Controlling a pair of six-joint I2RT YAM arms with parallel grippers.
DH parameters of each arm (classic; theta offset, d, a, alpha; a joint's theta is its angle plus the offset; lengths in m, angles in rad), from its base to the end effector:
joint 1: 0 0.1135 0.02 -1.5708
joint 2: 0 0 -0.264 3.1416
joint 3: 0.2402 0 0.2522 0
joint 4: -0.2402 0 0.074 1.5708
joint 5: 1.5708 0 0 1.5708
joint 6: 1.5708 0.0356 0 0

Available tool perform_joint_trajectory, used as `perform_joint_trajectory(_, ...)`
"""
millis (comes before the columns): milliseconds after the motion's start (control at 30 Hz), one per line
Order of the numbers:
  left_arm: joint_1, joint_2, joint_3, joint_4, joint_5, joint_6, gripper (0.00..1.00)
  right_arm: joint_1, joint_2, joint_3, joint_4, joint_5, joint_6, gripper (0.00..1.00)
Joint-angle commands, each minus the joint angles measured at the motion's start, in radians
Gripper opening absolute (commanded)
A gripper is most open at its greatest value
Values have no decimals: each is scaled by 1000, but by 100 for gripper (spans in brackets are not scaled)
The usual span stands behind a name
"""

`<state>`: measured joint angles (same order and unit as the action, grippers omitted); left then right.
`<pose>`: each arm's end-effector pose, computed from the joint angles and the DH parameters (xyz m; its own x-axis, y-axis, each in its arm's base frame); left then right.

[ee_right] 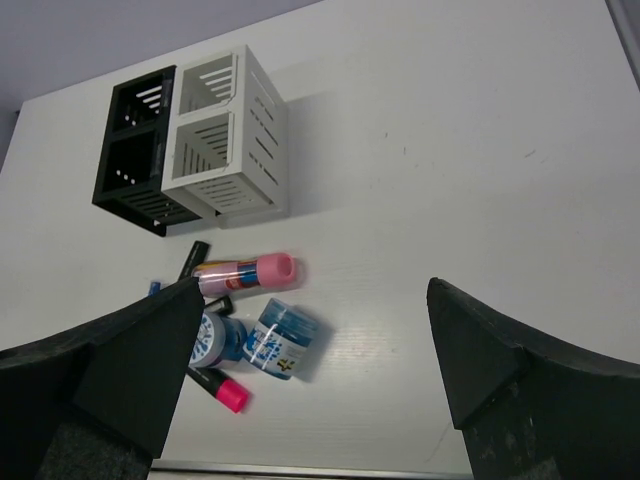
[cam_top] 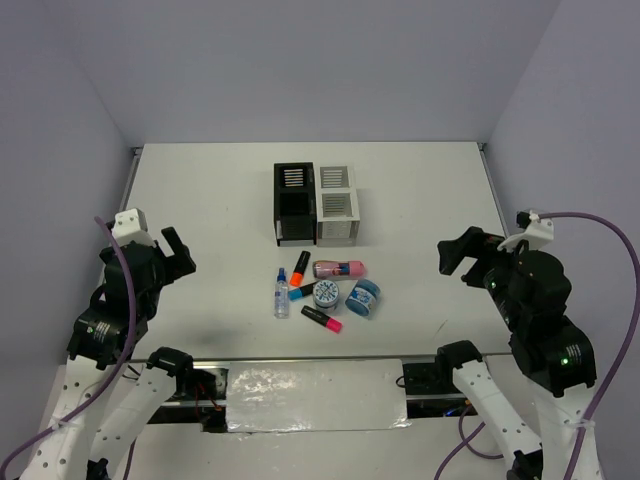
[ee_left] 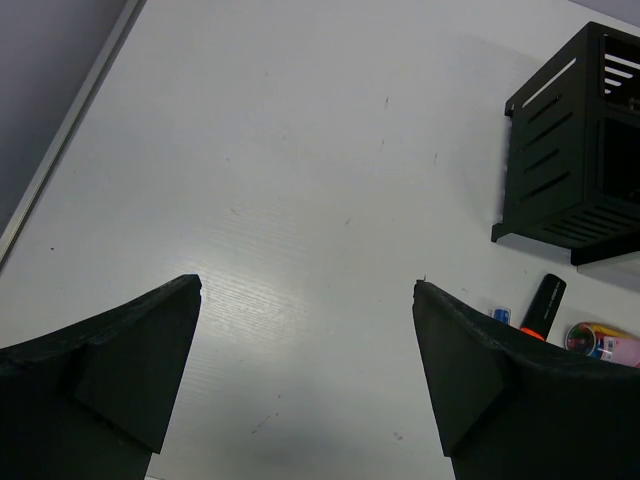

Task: Sort the stationery into containers
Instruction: Pick up the stationery from the center of the board.

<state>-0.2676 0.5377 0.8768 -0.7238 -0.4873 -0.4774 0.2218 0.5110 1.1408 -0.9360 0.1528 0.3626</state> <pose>0.1028 -0.0109 0.3472 -0.2365 -0.3561 -0.9040 -0.3305 0.9044 -0.2698 0.0563 0.0071 0.4025 -0.3018 0.2913 -0.9078 0.0334 0.9548 0.2953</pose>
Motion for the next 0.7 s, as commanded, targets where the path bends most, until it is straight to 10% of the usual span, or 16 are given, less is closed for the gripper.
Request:
perform_joint_trajectory(0,-4,-10,-10,53,1,-12,99,-4,-26,20,19,27,15,100)
perform_joint_trajectory(433,-4,2,-10,60,10,-10,99,37,158,-87,118,-363,-18,100)
perform_joint_trajectory(667,-4,19,-13,53,10,-13,99,586,368,-246,307,29,110,100)
